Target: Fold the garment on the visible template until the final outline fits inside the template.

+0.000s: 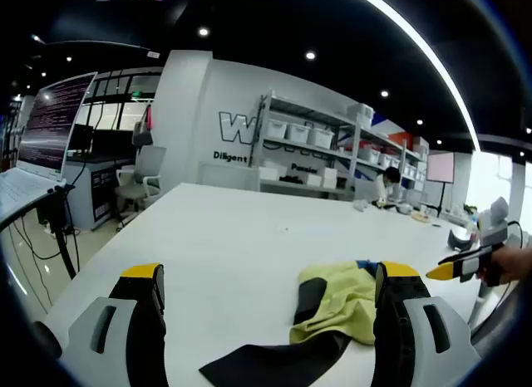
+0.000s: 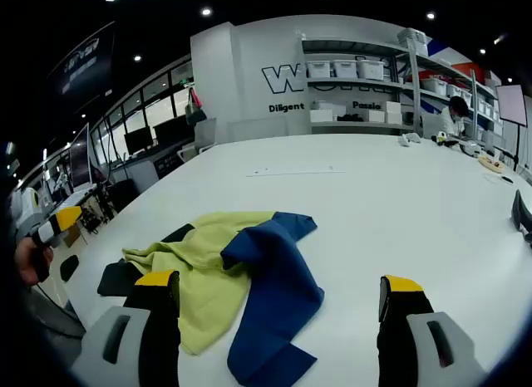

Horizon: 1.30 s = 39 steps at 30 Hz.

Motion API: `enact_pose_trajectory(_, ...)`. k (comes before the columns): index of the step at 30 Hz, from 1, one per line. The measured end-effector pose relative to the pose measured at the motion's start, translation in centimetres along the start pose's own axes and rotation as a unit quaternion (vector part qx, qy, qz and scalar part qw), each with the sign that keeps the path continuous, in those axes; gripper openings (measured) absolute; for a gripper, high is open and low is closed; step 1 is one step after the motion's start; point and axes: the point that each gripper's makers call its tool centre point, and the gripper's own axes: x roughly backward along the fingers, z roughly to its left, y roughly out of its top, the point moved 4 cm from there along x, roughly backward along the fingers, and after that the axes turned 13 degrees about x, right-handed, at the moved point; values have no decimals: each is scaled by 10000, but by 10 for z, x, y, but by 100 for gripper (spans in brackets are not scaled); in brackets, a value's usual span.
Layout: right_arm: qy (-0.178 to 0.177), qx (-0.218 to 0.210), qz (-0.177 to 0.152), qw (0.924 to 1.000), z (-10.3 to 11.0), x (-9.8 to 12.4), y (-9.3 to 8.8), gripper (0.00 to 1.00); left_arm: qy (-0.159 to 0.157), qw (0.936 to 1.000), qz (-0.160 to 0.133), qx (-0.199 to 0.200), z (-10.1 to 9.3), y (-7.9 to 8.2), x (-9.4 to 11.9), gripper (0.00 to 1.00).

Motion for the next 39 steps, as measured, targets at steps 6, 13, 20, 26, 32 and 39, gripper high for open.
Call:
enact_pose_trajectory(6, 10, -12, 1, 10000, 1, 0, 0, 99, 6, 10000, 15, 16, 0, -1, 0, 99)
enact_pose_trajectory(13, 91, -49, -147, 9998, 3, 1, 5, 99, 16, 10000, 49, 15, 0, -2, 0, 99)
enact_pose_trajectory(20, -42, 28, -425, 9991, 1, 9, 16, 99, -26, 9999, 118, 4, -1, -4, -1, 99)
enact_pose_trajectory(26, 24, 70, -398, 9992, 6, 9, 15, 99, -21, 9998, 178, 1, -1, -6, -2, 99)
enact_pose_trajectory(32, 76, 232, -453, 9987, 10, 8, 17, 98, -14, 9997, 252, -2, 0, -9, -2, 99)
enact_pose_trajectory(39, 264, 385, -423, 9980, 18, 6, 20, 97, 38, 9985, 385, -388, 0, -11, -3, 99)
